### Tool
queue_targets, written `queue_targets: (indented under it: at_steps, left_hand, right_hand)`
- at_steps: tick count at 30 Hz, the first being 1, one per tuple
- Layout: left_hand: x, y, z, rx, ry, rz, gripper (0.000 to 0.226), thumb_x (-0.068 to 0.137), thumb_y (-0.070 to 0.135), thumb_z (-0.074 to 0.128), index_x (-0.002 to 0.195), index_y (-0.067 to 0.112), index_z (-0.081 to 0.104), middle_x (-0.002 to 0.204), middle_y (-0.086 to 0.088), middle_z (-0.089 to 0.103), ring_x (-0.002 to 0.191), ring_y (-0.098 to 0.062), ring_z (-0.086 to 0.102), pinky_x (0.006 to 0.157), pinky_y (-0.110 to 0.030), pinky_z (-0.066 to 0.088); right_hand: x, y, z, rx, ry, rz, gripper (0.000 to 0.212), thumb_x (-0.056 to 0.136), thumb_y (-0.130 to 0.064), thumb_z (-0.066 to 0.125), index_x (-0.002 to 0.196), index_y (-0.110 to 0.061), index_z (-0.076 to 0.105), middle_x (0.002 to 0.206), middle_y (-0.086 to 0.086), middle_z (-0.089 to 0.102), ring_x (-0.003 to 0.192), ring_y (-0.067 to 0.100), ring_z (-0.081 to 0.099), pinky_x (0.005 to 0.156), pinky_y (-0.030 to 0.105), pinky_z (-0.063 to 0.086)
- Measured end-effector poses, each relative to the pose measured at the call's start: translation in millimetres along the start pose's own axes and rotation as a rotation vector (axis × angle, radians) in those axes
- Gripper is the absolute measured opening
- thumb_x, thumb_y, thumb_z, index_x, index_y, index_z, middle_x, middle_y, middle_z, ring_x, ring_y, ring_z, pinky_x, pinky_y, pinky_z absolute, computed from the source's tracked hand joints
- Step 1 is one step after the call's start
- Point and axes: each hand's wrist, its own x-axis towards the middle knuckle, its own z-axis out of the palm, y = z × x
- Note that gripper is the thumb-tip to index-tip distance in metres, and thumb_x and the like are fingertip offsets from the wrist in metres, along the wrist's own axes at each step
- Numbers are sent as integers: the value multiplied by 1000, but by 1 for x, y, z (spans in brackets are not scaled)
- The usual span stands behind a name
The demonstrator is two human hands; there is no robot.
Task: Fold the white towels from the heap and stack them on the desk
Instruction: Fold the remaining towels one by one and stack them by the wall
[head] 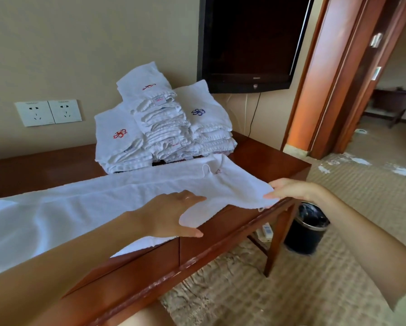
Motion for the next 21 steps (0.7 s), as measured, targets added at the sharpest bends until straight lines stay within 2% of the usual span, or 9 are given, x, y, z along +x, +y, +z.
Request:
queue_targets:
  at_steps: [2, 4, 6, 8, 11, 13, 15, 19, 21]
  left_hand:
    - [7, 7, 6, 63, 29, 15, 101, 72, 78, 53, 152, 39, 6, 155, 10, 22, 133, -15, 40, 105, -30, 35]
    - [12, 13, 15, 113, 82, 25, 103, 78, 66, 63, 152, 38, -3, 155, 8, 22, 126, -18, 46, 100, -31, 40]
    - [18, 18, 25, 136, 123, 11, 111, 77, 58, 67, 150, 38, -13, 152, 6, 23, 119, -19, 51, 94, -32, 45]
    - [23, 23, 36, 144, 159, -22, 115, 79, 50, 69, 148, 37, -21, 150, 4, 25, 114, -19, 53, 87, -31, 48]
    - [28, 25, 44, 103, 243, -52, 100, 89, 35, 59, 149, 34, -20, 144, 1, 36, 110, -18, 54, 81, -28, 47]
    - [25, 26, 42, 63, 287, -64, 78, 95, 28, 47, 153, 29, -4, 140, 0, 43, 109, -18, 55, 77, -24, 43]
    - [18, 24, 37, 107, 273, -79, 61, 98, 20, 38, 153, 26, 12, 139, 0, 48, 109, -19, 57, 78, -26, 45]
    - [-9, -1, 28, 265, 211, -231, 83, 89, 3, 40, 153, 31, -4, 124, 1, 54, 95, -23, 62, 63, -28, 39]
    - [-24, -22, 23, 321, 180, -342, 94, 83, -1, 43, 152, 33, -12, 124, 2, 54, 95, -22, 63, 63, -27, 40]
  right_hand:
    - [1, 3, -14, 308, 60, -51, 66, 74, -36, 81, 126, -4, 56, 119, 5, 62, 105, 26, 66, 91, 35, 52]
    - [0, -4, -25, 568, 138, -73, 52, 78, -23, 79, 122, -4, 58, 117, 11, 62, 99, 29, 60, 84, 38, 57]
    - [-2, -20, -33, 703, 219, -80, 27, 86, -12, 70, 111, -7, 60, 112, 9, 58, 92, 25, 56, 72, 35, 60]
    - [-2, -35, -34, 776, 260, -59, 18, 90, -7, 65, 108, -7, 60, 104, 8, 56, 80, 16, 55, 63, 31, 60]
    - [4, -40, -34, 791, 325, 37, 13, 92, -4, 61, 104, -5, 58, 97, 10, 59, 67, 14, 54, 52, 29, 59]
    - [10, -33, -32, 707, 387, 155, 11, 91, -3, 63, 100, -3, 57, 92, 12, 57, 68, 18, 55, 45, 30, 57]
    - [16, -22, -28, 558, 419, 259, 21, 90, -5, 64, 108, -3, 54, 88, 12, 56, 69, 18, 56, 45, 30, 57]
    - [23, -12, -22, 529, 457, 300, 27, 91, -7, 63, 115, -5, 51, 87, 11, 55, 68, 16, 57, 45, 29, 56]
    - [25, -15, -22, 563, 477, 278, 26, 91, -8, 63, 115, -6, 51, 87, 10, 56, 69, 16, 57, 44, 28, 55]
